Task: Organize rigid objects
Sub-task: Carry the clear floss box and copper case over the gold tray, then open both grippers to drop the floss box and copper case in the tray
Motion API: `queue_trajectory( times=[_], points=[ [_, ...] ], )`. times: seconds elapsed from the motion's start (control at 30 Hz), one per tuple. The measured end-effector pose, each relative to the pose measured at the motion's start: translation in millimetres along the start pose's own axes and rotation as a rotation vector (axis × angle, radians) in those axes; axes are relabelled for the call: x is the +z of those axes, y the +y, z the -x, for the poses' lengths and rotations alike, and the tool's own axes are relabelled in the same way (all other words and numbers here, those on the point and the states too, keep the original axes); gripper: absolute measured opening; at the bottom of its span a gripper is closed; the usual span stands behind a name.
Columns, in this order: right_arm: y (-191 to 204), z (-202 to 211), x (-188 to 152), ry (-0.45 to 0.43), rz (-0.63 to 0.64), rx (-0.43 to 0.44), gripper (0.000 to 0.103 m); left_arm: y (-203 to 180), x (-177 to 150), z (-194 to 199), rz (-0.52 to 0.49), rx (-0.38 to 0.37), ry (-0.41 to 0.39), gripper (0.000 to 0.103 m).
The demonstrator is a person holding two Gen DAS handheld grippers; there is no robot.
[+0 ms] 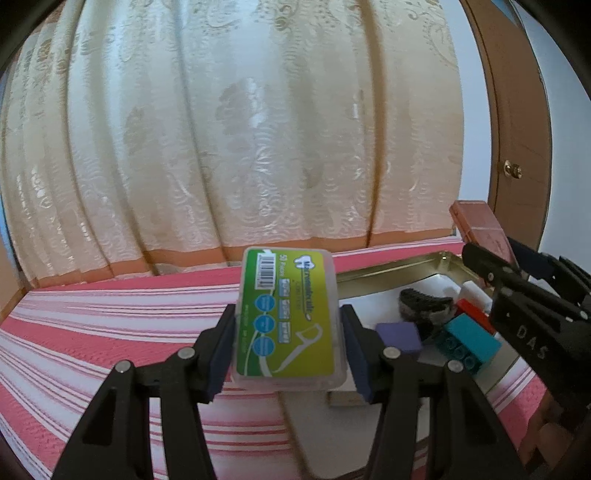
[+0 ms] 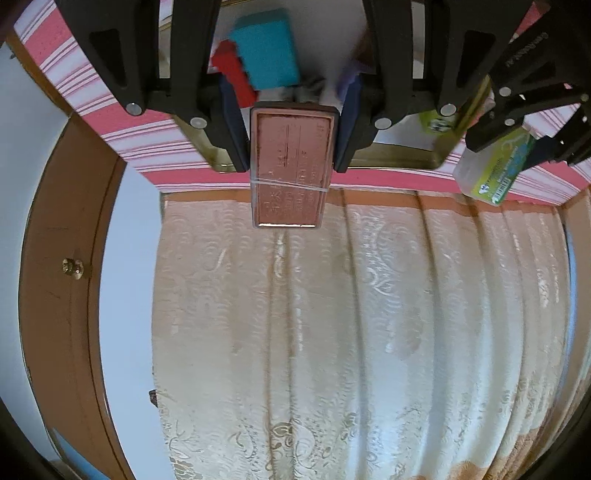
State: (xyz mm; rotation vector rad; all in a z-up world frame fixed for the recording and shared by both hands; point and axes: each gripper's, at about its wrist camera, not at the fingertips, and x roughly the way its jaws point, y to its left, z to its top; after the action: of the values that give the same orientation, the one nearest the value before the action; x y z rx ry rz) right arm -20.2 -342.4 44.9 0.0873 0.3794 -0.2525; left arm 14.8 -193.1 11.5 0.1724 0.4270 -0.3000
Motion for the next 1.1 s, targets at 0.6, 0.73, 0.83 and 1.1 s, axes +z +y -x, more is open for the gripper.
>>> queue_trajectory(
  times=[0.6, 0.73, 0.83, 1.1],
  points=[
    [-39, -32, -7, 0.086, -0.036, -0.014, 0.049, -43, -1, -23, -0.028, -0.052, 0.064, 0.054],
    [-37, -36, -9, 0.108, -0.031, -0.008, 0.049, -45, -3, -29, -0.024, -0.054, 0.083, 0.054],
    [-35, -42, -12, 0.140, -0.026, 0.001, 0.049, -46, -4, -32, -0.017, -0.056, 0.106, 0.054],
    [-28, -55, -19, 0.210, -0.002, 0.020, 0.049, -47, -5, -42, 0.002, -0.053, 0.161, 0.054]
  ],
)
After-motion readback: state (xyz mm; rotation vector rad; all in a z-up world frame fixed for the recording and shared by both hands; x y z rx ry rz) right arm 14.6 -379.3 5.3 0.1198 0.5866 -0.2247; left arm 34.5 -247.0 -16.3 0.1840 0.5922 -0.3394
